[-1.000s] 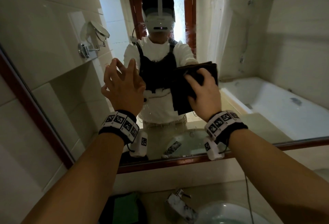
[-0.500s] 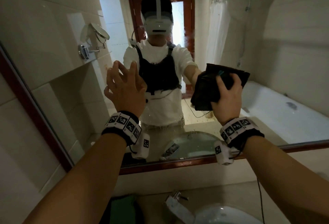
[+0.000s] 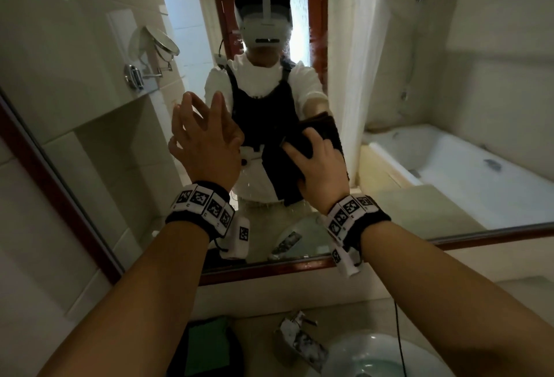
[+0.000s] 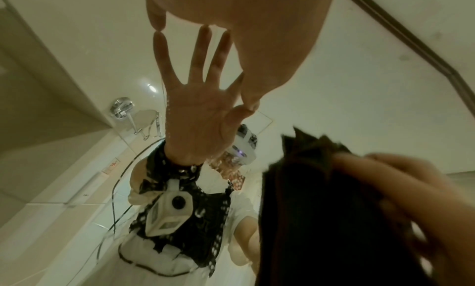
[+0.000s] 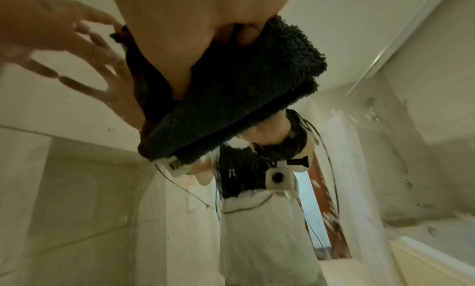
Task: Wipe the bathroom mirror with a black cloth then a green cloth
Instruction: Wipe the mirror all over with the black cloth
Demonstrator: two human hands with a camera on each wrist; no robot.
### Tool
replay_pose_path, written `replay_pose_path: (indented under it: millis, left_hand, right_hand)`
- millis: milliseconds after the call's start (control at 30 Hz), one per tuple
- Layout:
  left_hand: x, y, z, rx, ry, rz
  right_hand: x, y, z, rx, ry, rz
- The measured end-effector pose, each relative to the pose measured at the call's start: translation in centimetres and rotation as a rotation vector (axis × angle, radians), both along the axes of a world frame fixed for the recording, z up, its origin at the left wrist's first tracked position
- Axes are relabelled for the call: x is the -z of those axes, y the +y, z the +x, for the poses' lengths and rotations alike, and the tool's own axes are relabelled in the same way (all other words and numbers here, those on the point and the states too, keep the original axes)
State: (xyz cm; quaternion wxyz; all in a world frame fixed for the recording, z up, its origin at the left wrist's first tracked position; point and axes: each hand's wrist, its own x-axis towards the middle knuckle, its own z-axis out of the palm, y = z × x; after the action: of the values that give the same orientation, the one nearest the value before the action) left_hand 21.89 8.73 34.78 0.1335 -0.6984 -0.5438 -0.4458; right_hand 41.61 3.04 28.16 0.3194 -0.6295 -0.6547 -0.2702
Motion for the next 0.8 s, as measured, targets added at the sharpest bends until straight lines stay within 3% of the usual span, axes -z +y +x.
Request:
replay_pose_path:
  millis: [267,367,533,800]
  left_hand:
    - [3.6,-0.2,-0.6,0.0,-0.089,-0.003]
    - [5.9,0.0,-1.6,-0.011,-0.089,0.042]
    - [9.2,0.1,-2.8,-0.005,-0.235,0.002]
    - [12.4,0.9,-3.6,0.003,-0.177,0.041]
  right_hand:
    - [4.2,-2.0,4.1,0.012,0.095,-0.004]
    - [4.8,-2.6,6.5,0.061,0.196,0.048]
    - [6.7,-4.0,10.9,0.195,0.384,0.141]
    - [8.8,-4.2,11.3,0.228,0.505,0.21]
